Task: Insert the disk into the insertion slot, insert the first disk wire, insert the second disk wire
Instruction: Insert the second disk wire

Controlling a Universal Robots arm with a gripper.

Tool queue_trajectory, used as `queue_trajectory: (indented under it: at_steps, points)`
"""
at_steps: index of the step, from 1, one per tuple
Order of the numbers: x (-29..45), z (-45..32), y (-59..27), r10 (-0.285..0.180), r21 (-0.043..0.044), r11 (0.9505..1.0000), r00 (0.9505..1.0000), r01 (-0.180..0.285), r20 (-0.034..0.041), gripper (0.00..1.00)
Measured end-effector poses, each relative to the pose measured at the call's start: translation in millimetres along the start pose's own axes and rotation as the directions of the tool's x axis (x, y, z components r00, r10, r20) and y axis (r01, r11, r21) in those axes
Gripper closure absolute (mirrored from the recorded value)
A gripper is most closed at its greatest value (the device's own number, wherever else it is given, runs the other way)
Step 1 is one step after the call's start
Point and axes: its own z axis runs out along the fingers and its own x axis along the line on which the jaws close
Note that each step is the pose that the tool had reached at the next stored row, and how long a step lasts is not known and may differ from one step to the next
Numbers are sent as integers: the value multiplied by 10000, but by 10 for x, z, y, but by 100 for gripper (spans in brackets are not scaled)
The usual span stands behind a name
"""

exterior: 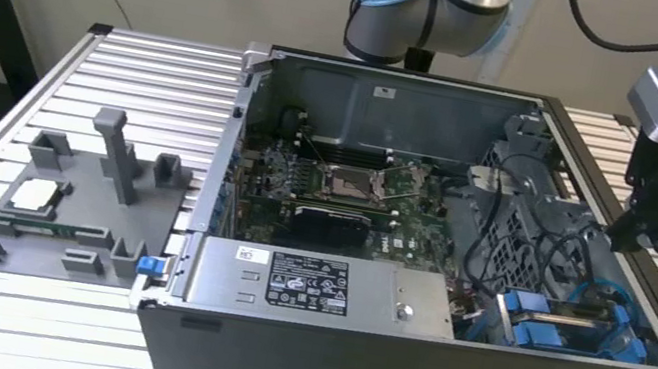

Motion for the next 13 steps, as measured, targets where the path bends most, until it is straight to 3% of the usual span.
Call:
queue_trajectory:
  at_steps: [1,3,5,6,7,13]
  points:
    - [0,0,1,-10,-19,10000,9999,10,-140,100]
    - [-1,0,1,-34,-35,10000,9991,33,-415,100]
    - [-6,4,1,-66,-49,10000,9972,62,-748,100]
    - [-7,10,1,-76,-52,10000,9964,72,-847,100]
    - [-7,11,1,-81,-55,10000,9959,77,-896,100]
    - [-10,2,102,-81,-56,10000,9959,76,-901,100]
